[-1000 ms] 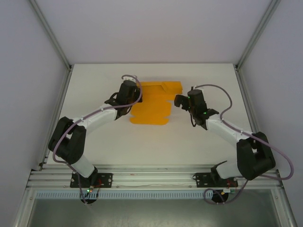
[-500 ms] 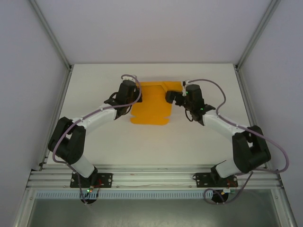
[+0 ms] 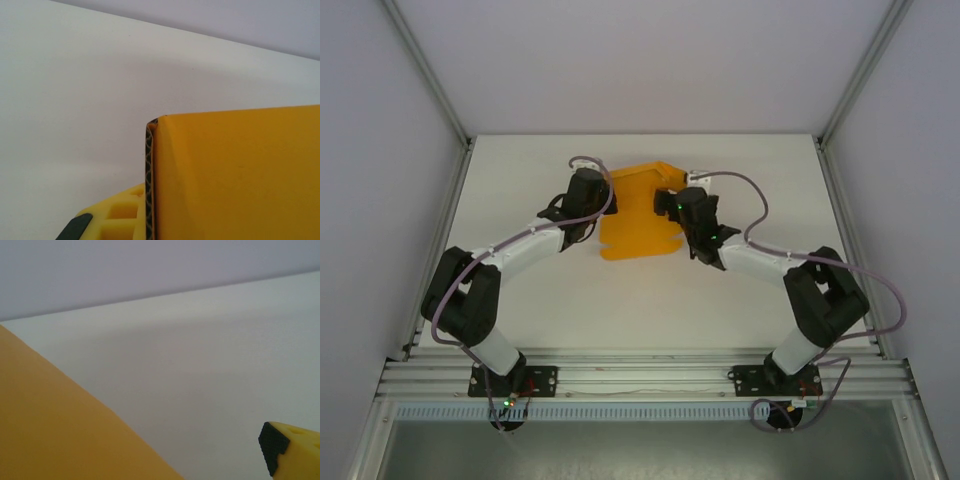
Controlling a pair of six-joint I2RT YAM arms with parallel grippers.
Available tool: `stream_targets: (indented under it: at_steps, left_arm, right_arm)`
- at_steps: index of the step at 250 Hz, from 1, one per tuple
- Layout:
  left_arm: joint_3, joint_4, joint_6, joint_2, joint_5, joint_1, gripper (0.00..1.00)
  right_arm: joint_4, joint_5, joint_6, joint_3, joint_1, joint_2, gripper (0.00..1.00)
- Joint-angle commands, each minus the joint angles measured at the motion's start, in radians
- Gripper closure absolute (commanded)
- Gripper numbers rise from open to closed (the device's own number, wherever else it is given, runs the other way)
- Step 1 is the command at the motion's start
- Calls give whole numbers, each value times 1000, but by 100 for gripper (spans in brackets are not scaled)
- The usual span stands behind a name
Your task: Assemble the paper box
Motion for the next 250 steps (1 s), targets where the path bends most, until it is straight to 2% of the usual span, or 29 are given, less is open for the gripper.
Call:
stream_targets:
  at_steps: [1, 43, 80, 98, 126, 145, 152, 184, 213, 236, 250]
  left_arm:
    - [7, 63, -15, -5, 64, -30, 100]
    - [12, 38, -12, -5, 32, -24, 100]
    - [27, 21, 13, 2, 48, -14, 100]
    - [32, -3, 40, -1, 49, -12, 100]
    - [29, -25, 87, -10, 85, -10, 100]
    - [34, -41, 98, -8, 113, -10, 100]
    - [35, -46, 98, -8, 125, -10, 100]
    - [41, -66, 103, 7, 168, -10, 100]
    - [44, -80, 108, 19, 183, -10, 100]
    - [43, -86, 114, 23, 188, -11, 100]
    - [45, -95, 119, 25, 182, -12, 100]
  right_arm:
    - [11, 191, -48, -7, 16, -9, 0]
    - [-43, 181, -117, -69, 15, -115, 0]
    - [-144, 98, -184, -99, -3, -225, 0]
    - [-196, 9, -200, -123, -39, -291, 0]
    - [-292, -280, -243, -139, -135, -387, 0]
    - [-362, -447, -360, -129, -190, -415, 0]
    - [-378, -466, -391, -122, -201, -417, 1]
    - [-431, -544, -450, -62, -254, -380, 13]
    - [-473, -613, -460, 9, -262, -321, 23]
    - [-464, -614, -447, 34, -262, -291, 40]
    - [-455, -588, -446, 38, -263, -284, 45]
